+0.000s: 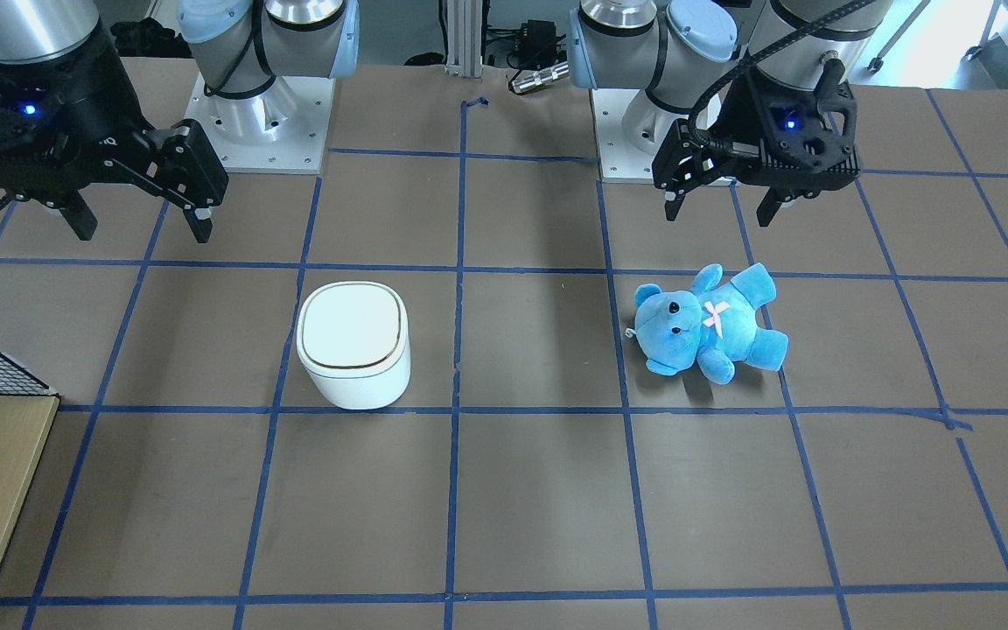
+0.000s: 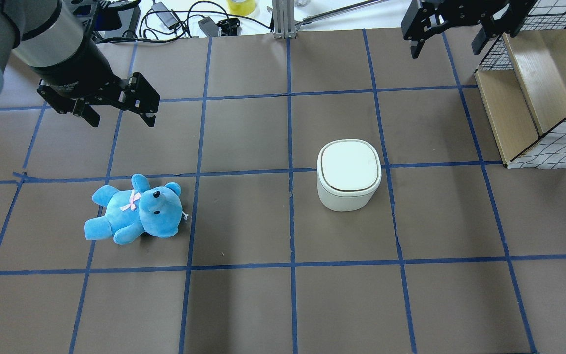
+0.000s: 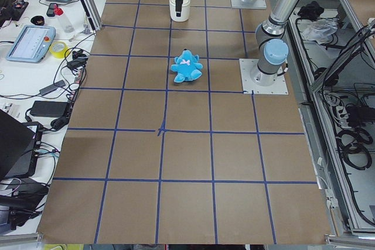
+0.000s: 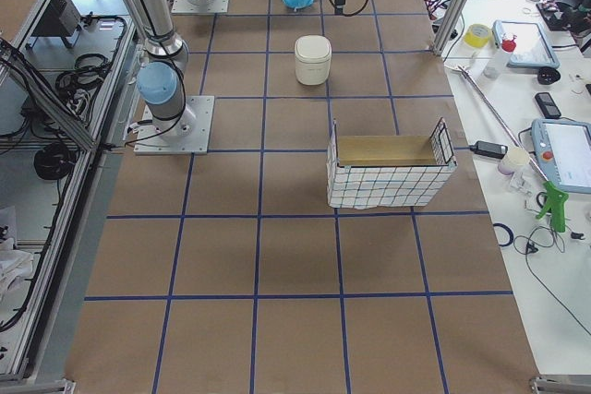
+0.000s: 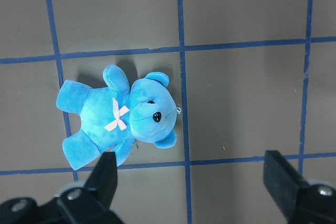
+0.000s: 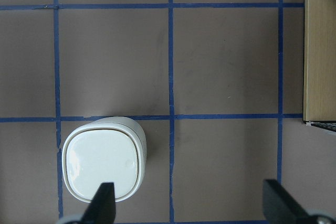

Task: Open trash can with right arm

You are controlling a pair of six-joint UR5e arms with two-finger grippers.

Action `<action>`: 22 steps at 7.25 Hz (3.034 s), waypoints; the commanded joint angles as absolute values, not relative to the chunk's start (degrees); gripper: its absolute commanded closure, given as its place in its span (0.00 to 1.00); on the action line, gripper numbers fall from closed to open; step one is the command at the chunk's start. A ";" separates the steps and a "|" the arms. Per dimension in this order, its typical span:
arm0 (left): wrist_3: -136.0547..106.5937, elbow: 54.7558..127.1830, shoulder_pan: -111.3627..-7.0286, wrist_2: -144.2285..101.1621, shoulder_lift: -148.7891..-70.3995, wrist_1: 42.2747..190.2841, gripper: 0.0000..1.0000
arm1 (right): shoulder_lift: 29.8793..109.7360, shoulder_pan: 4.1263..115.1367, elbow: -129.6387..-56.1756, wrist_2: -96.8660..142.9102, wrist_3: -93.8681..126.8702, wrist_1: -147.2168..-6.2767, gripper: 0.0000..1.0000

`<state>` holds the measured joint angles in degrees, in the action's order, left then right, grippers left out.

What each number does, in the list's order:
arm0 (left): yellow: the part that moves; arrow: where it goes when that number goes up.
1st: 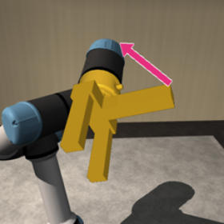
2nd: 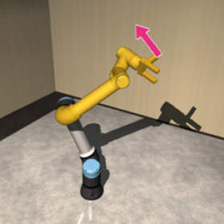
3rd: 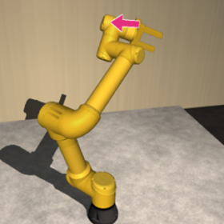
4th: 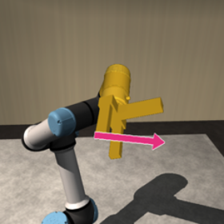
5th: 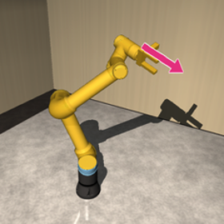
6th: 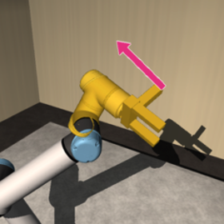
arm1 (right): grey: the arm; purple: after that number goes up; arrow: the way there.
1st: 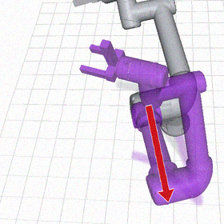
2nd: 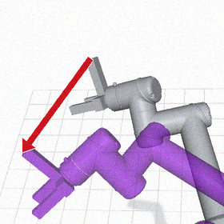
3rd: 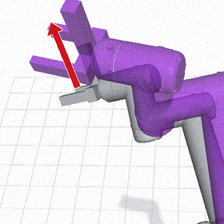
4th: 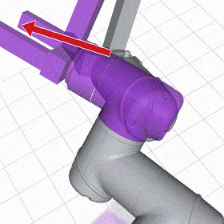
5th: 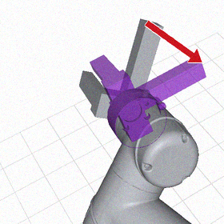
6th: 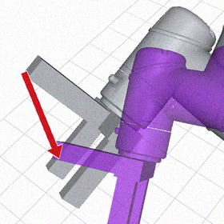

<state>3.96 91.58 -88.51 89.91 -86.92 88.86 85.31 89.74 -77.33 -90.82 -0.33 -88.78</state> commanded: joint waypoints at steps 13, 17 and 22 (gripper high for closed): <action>3.96 91.58 -88.51 89.91 -86.92 88.86 0.00 | 84.99 94.88 -82.41 -90.79 1.57 -88.50 0.92; 3.96 91.58 -88.51 89.91 -86.92 88.86 0.00 | 82.88 100.99 -103.05 -90.18 4.14 -111.13 1.00; 3.96 91.58 -88.51 89.91 -86.92 88.86 0.00 | 82.00 98.79 -108.02 -90.09 -2.90 -114.78 1.00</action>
